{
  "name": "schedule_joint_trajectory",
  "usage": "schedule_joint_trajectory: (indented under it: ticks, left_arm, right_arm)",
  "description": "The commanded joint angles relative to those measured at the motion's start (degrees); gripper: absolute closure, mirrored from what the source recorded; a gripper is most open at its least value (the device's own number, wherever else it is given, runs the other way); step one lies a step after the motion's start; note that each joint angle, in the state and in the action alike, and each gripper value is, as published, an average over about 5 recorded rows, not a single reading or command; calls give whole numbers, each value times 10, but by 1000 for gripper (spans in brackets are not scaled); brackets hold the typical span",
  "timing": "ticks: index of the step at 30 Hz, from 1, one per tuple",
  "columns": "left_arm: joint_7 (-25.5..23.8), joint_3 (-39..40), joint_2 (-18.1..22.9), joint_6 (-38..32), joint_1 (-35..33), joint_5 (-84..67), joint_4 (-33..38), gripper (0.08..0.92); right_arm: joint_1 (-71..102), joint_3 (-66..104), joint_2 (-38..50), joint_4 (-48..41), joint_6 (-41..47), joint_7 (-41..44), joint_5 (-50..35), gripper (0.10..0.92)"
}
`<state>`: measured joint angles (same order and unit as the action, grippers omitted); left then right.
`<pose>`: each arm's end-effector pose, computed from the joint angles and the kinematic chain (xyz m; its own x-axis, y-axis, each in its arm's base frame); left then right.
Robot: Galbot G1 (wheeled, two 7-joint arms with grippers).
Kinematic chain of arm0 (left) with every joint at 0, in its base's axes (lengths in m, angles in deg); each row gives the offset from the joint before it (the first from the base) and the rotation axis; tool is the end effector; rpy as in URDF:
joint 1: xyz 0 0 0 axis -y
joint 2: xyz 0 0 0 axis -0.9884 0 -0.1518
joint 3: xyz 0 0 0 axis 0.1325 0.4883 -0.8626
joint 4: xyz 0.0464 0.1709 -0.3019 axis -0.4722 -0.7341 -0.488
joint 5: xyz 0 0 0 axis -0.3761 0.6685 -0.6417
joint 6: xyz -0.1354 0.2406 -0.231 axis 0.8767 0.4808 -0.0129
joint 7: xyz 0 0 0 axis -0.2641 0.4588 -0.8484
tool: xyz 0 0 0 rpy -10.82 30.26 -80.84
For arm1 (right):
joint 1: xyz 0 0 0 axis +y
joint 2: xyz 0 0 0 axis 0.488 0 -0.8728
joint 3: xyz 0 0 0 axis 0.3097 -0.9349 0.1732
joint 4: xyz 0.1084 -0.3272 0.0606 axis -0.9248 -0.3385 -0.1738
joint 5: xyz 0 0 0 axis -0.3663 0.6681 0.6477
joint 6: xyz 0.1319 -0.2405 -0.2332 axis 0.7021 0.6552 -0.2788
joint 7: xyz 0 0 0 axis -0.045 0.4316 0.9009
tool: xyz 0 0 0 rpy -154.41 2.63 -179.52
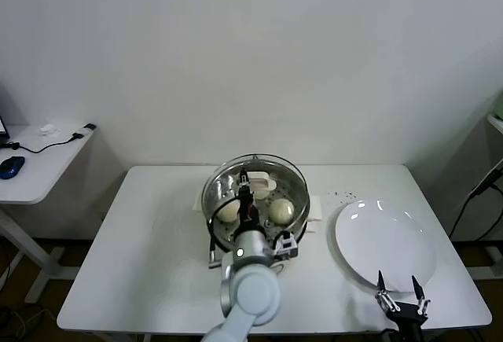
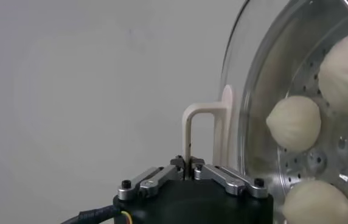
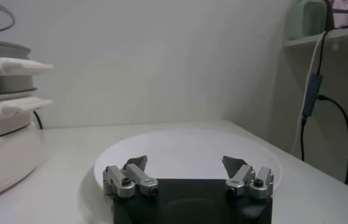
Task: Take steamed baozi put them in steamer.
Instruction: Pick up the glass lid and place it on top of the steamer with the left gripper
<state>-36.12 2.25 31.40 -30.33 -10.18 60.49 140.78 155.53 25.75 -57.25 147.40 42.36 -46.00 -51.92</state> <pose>0.2761 -0.2067 -0.2449 -0.9907 -0.1328 0.0282 0.0158 0.0934 0.9955 0.1113 -0.1151 -0.4466 -0.9750 0.1728 0.1396 0.1753 0.9845 0.0059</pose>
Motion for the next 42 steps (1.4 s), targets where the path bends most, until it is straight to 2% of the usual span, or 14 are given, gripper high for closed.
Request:
schedule_joint_trajectory:
  ticks: [1, 33, 42]
  left_arm:
    - [23, 6, 28, 6, 6, -4, -38, 856]
    - [86, -5, 28, 4, -1, -25, -76, 856]
    - [85, -5, 28, -2, -13, -14, -76, 856]
  right_arm:
    - [1, 0, -1, 0, -1, -1, 2, 203]
    - [4, 6, -6, -8, -20, -1, 6, 203]
    - [7, 7, -4, -10, -26, 1, 9, 203]
